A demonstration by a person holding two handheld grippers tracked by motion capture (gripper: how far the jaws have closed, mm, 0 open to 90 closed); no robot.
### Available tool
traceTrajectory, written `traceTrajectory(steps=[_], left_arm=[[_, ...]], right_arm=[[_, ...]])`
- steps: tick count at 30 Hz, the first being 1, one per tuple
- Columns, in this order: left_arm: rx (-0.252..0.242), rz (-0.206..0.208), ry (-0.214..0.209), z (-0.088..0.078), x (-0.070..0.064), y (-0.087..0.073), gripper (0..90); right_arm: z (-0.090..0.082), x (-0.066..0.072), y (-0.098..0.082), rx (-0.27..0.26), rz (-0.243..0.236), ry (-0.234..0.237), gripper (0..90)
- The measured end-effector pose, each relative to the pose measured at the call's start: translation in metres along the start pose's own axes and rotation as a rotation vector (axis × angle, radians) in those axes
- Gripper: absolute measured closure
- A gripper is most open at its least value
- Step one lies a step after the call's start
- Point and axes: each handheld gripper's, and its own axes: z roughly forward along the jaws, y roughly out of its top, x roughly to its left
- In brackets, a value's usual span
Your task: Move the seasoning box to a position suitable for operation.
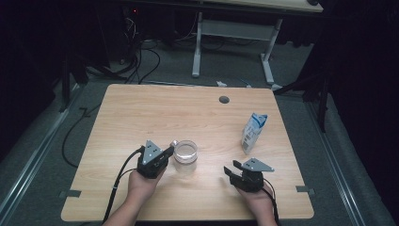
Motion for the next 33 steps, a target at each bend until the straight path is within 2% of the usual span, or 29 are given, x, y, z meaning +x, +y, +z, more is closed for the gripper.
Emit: traceTrajectory(steps=[9, 16, 24, 33], left_arm=[[-0.008, -0.001, -0.01, -0.005, -0.008, -0.004, 90.0], [0.011, -0.009, 0.017, 0.002, -0.001, -0.007, 90.0], [0.027, -0.008, 0.021, 0.007, 0.0, -0.008, 90.0], [0.022, 0.004, 0.002, 0.003, -0.012, -0.01, 90.0]], right_arm=[[0.0, 0.0, 0.0, 0.0, -0.005, 0.0, 51.1], [0.0, 0.0, 0.0, 0.001, -0.008, -0.001, 51.1], [0.0, 0.0, 0.0, 0.001, -0.004, -0.002, 51.1], [0.001, 0.0, 0.0, 0.003, -0.006, 0.0, 51.2]])
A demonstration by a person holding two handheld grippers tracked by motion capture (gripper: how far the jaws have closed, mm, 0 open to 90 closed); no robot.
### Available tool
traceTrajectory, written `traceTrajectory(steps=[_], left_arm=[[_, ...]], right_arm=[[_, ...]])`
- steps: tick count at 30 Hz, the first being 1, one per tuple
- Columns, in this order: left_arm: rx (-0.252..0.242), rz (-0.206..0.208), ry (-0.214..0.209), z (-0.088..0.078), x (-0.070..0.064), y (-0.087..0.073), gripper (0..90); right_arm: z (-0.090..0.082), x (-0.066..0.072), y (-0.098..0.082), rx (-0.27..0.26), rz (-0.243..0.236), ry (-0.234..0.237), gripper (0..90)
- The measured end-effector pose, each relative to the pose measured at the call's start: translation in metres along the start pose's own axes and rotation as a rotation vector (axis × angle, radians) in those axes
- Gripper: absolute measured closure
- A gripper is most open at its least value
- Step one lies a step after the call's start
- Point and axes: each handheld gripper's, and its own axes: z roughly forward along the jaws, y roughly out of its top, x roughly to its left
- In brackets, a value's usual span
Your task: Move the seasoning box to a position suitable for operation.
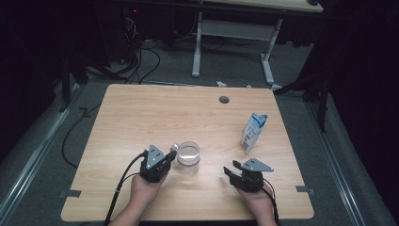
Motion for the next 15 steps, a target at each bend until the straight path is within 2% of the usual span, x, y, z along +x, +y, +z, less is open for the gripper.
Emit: traceTrajectory(steps=[5, 8, 11, 12, 13, 14, 15], left_arm=[[0.007, 0.015, 0.008, -0.004, -0.002, 0.0, 89.5], [0.019, 0.021, 0.015, -0.006, 0.0, 0.0, 82.0], [0.033, 0.01, 0.007, -0.01, 0.008, 0.0, 77.6], [0.037, 0.005, 0.007, -0.01, 0.01, 0.0, 71.8], [0.039, 0.0, 0.01, -0.011, 0.012, 0.0, 71.8], [0.042, 0.007, 0.02, -0.013, 0.016, 0.001, 66.3], [0.042, 0.007, 0.02, -0.013, 0.016, 0.001, 65.5]], right_arm=[[-0.001, 0.0, 0.0, -0.003, 0.0, 0.001, 51.2], [-0.001, -0.001, 0.0, -0.006, -0.001, -0.009, 51.6], [-0.002, -0.001, 0.0, -0.011, 0.007, -0.015, 52.0], [-0.002, -0.001, 0.0, -0.01, 0.013, -0.016, 51.8], [-0.002, -0.001, 0.0, -0.01, 0.013, -0.016, 51.8], [-0.002, -0.002, 0.0, -0.011, 0.007, -0.016, 51.6], [-0.002, -0.002, 0.0, -0.011, 0.007, -0.016, 51.6]])
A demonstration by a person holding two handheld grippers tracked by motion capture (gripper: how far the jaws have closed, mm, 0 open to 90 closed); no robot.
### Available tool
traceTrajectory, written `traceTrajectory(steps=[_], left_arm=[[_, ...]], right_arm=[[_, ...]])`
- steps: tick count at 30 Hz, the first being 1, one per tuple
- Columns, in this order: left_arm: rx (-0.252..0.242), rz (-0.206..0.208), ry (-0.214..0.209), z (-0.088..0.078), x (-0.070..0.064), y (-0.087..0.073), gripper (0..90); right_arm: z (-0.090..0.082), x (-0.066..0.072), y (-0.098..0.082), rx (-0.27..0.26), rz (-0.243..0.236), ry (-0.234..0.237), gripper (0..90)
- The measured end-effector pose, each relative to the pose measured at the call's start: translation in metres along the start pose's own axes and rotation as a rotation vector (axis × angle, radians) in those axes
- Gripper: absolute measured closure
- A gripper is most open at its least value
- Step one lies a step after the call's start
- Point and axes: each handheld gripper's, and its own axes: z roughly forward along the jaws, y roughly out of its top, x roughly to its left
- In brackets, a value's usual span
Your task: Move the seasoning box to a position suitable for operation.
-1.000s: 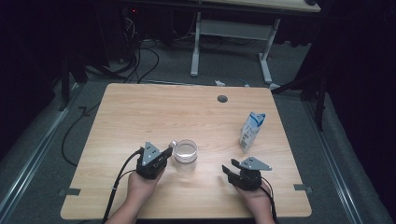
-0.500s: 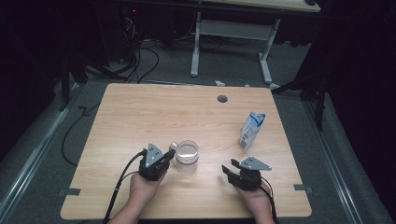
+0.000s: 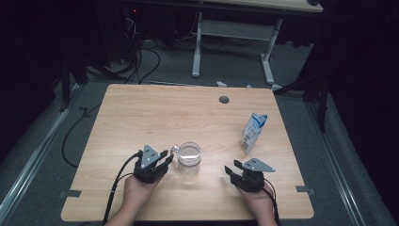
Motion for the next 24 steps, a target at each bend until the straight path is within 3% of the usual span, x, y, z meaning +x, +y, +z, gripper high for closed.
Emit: traceTrajectory(steps=[3, 5, 11, 16, 24], left_arm=[[0.005, 0.008, 0.003, -0.004, 0.004, 0.003, 61.5], [0.003, 0.019, 0.029, -0.005, 0.005, 0.006, 55.3], [-0.02, -0.004, 0.025, -0.002, 0.012, 0.013, 53.3], [-0.027, 0.027, 0.03, 0.0, 0.009, 0.022, 54.9], [-0.057, 0.012, -0.012, 0.004, 0.008, 0.034, 69.0]], right_arm=[[0.0, 0.0, 0.0, 0.0, 0.001, -0.001, 51.3], [0.001, 0.0, 0.0, 0.004, -0.002, -0.001, 51.0], [0.001, 0.0, 0.0, 0.006, -0.005, -0.004, 50.9], [0.001, -0.001, -0.001, 0.004, -0.003, -0.005, 50.8], [0.0, -0.001, 0.0, 0.005, 0.002, -0.006, 50.8]])
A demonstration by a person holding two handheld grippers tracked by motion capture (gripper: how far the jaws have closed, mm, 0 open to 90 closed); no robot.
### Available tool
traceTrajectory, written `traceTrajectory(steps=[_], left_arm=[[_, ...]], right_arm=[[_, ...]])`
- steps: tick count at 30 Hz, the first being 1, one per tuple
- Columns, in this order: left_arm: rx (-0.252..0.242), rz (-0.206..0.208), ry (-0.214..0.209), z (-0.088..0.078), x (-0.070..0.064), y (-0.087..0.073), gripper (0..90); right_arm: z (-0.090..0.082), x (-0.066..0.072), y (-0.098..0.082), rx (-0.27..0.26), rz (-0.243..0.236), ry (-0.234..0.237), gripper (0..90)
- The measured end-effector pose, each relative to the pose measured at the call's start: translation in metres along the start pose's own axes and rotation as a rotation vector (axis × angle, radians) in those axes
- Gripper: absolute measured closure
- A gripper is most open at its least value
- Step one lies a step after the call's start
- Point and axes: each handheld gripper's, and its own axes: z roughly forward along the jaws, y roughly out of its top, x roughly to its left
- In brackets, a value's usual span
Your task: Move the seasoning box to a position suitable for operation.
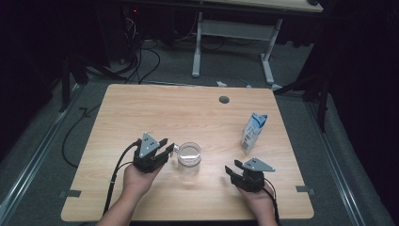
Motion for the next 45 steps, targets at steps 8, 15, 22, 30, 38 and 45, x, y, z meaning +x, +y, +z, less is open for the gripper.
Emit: traceTrajectory(steps=[8, 15, 22, 30, 38, 45], left_arm=[[0.019, 0.009, -0.013, 0.011, -0.005, 0.006, 90.0], [0.026, 0.048, 0.032, 0.015, -0.01, 0.004, 90.0], [0.017, 0.051, 0.027, 0.014, -0.011, 0.003, 90.0], [0.014, 0.037, 0.012, 0.015, -0.01, 0.002, 90.0], [0.007, 0.026, 0.014, 0.015, -0.009, -0.001, 90.0], [0.011, -0.003, 0.011, 0.017, -0.005, -0.006, 90.0]], right_arm=[[0.0, 0.0, 0.0, 0.002, -0.002, 0.003, 50.3], [-0.001, -0.001, 0.0, 0.001, 0.005, 0.004, 50.1], [-0.001, -0.001, 0.0, 0.003, 0.006, 0.004, 50.0], [0.0, -0.001, 0.0, 0.003, 0.003, 0.005, 50.0], [-0.001, 0.0, 0.0, 0.0, 0.008, 0.008, 52.3], [-0.004, 0.008, 0.003, -0.05, -0.02, 0.004, 68.1]])
